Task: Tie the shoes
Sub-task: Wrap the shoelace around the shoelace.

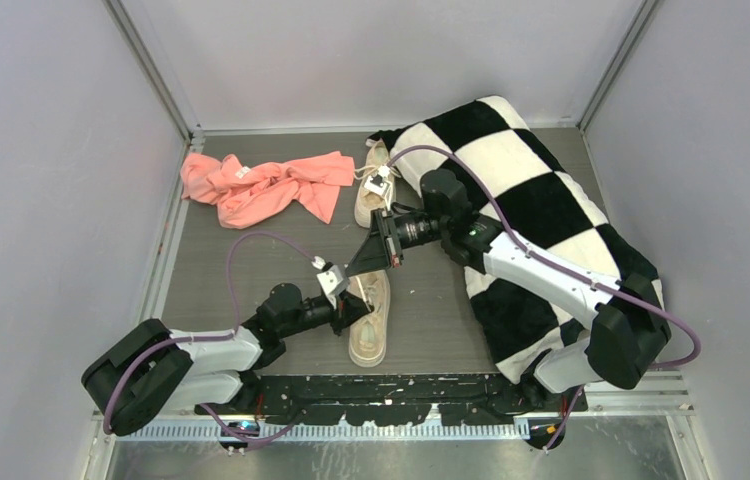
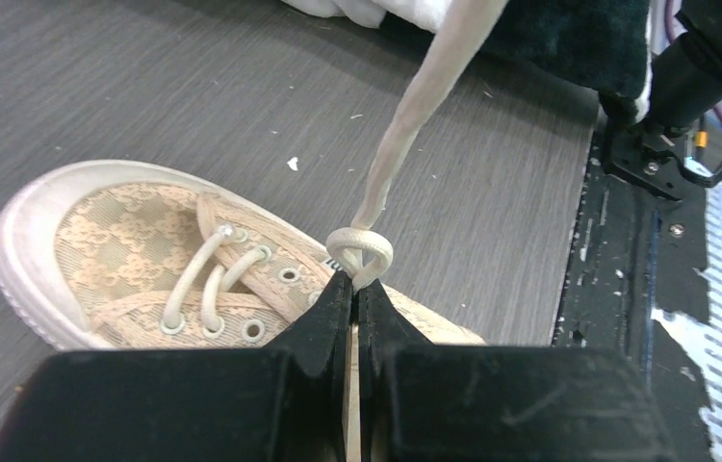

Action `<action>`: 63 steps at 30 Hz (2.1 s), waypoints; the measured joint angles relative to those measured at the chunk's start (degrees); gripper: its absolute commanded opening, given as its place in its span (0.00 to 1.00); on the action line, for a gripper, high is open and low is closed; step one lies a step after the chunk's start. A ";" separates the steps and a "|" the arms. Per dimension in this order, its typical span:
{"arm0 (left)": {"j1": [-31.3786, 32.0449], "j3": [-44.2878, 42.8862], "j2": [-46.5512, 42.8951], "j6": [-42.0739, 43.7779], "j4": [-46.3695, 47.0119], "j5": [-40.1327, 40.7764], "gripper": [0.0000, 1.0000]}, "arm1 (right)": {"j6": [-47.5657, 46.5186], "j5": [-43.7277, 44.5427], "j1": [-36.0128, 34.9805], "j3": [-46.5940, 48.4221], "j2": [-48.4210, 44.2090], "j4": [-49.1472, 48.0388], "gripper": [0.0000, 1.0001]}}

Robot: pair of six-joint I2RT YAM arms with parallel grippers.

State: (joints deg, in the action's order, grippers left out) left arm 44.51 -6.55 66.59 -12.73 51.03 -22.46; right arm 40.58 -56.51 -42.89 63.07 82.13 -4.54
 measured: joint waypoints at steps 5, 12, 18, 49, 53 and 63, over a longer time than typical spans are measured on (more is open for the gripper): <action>0.00 0.07 -0.35 4.31 0.11 1.68 0.00 | 3.67 -2.23 0.00 -1.36 -0.74 -3.30 0.01; 0.00 0.07 -0.33 8.92 0.17 3.43 0.00 | 8.76 -5.68 0.00 -1.53 -0.76 -9.01 0.01; 0.00 0.07 -0.17 10.25 0.17 4.02 0.00 | 11.87 -7.21 0.00 -3.52 -0.76 -12.66 0.01; 0.00 0.37 -0.83 10.49 0.57 1.62 0.00 | 56.06 -8.31 9.14 -8.37 28.70 -74.47 0.01; 0.00 0.37 -1.22 10.40 0.57 1.60 0.00 | 56.48 -7.34 10.73 -10.32 34.14 -73.64 0.01; 0.00 0.52 -2.21 10.14 0.48 1.38 0.00 | 46.31 -5.18 10.51 -11.63 36.33 -57.99 0.01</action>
State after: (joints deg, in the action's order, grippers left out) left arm 44.51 -6.02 64.38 -2.59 51.51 -21.08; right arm 86.89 -61.69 -32.38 51.44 118.45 -62.52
